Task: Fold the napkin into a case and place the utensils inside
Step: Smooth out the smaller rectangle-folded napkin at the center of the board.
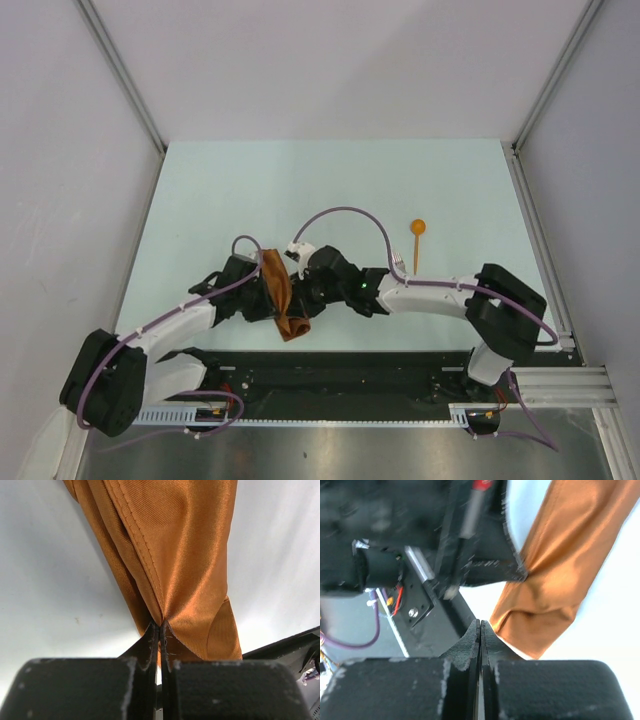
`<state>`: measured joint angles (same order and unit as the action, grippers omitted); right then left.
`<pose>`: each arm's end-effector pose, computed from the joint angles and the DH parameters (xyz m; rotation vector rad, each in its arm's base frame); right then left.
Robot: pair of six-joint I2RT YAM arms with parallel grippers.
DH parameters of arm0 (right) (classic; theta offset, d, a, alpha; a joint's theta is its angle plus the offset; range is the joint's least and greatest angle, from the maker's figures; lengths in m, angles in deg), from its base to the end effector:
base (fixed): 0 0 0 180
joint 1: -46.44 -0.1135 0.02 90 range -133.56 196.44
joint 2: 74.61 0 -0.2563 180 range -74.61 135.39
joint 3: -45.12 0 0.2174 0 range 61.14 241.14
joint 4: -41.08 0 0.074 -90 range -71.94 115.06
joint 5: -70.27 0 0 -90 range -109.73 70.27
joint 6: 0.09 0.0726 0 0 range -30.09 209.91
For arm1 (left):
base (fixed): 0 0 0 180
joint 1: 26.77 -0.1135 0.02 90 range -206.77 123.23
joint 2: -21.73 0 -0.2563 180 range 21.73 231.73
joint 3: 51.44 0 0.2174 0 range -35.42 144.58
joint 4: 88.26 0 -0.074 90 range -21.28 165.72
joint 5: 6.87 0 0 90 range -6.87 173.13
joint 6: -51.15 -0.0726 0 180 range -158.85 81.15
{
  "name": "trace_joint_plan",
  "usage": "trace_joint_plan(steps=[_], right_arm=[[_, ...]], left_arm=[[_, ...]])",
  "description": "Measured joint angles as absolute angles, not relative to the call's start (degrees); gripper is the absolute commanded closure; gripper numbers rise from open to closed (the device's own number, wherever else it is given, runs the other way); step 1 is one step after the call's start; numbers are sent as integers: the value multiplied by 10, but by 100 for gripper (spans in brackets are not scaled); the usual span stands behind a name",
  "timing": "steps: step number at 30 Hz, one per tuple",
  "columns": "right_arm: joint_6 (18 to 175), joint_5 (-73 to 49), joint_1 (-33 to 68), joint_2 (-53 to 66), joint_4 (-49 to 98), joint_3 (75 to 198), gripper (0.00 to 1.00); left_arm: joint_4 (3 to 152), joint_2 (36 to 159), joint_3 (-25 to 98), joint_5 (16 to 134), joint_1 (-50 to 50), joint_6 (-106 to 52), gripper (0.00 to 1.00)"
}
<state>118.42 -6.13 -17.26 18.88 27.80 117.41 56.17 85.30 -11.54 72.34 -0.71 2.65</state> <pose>0.1431 0.3280 0.2089 -0.8685 2.2407 1.1080 0.1551 -0.0910 0.1309 -0.2963 2.7136 -0.6315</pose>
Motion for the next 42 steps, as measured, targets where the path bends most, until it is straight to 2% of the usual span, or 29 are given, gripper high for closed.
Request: trace_joint_plan(steps=[8,14,16,17,19,20,22,23,24,28,32,37,40,41,42], right_arm=[[1204,-5,-160,304,303,1202,100],[1213,17,-162,334,326,1196,100],[1215,23,-162,338,340,1191,100],[1217,26,-161,341,345,1189,100],[1223,34,-160,349,365,1182,100],[1226,38,-158,353,373,1178,100],[1230,44,-156,356,386,1175,100],[1230,45,-155,356,390,1173,100],[1231,48,-154,356,394,1171,100],[1234,53,-151,357,406,1165,100],[1234,56,-151,358,412,1163,100],[1234,58,-150,358,413,1162,100],[1234,58,-149,358,417,1159,100],[1234,59,-149,358,419,1159,100],[1234,59,-149,358,421,1158,100]], left_arm=[[562,839,-123,724,-9,27,100],[563,835,-126,721,-12,29,100],[559,826,-126,720,-12,31,91],[555,819,-126,720,-13,31,82],[546,807,-125,720,-15,29,70],[535,801,-121,722,-16,31,60],[518,792,-111,727,-22,30,53],[505,786,-104,731,-27,32,44],[497,781,-97,737,-31,32,39],[477,774,-74,751,-59,37,34],[490,793,-65,754,-82,42,32],[514,905,-25,752,-84,41,34],[526,938,-21,757,-84,41,44],[527,943,-21,760,-85,40,54],[529,949,-21,766,-87,39,60]])
